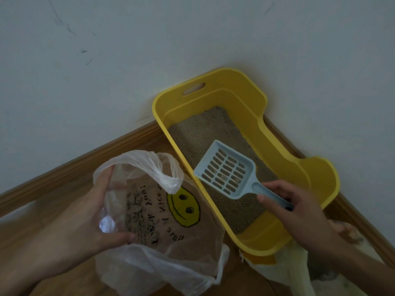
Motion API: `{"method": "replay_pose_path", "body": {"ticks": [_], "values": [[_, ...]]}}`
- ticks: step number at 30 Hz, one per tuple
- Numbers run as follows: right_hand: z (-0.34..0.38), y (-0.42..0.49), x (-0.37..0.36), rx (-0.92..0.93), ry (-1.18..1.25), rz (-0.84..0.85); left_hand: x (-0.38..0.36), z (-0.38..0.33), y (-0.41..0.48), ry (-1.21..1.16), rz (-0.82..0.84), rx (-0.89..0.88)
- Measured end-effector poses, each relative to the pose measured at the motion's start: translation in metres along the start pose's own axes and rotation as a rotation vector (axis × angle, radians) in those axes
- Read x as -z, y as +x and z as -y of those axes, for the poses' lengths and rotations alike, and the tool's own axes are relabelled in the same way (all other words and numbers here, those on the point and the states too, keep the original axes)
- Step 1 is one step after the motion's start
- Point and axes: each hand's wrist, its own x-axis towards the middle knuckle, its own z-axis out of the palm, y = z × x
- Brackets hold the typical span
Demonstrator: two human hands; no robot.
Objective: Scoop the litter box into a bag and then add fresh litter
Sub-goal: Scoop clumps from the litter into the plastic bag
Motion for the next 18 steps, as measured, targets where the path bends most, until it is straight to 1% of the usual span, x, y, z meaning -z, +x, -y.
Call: {"method": "replay_pose_path", "body": {"ticks": [6,10,15,18], "values": [[-0.001,-0.018,0.005,-0.017,-0.060,0.104,-0.001,-0.005,-0.002,-0.012,-0.007,-0.021],[0.001,-0.019,0.000,0.015,-0.125,0.147,0.003,-0.009,-0.005,-0.032,0.000,0.021],[0.013,-0.014,-0.009,0.134,-0.163,0.218,0.007,-0.012,-0.006,-0.038,0.008,0.037],[0.019,-0.007,-0.018,0.227,-0.257,0.283,0.007,-0.008,-0.006,-0.026,0.010,0.046]]}}
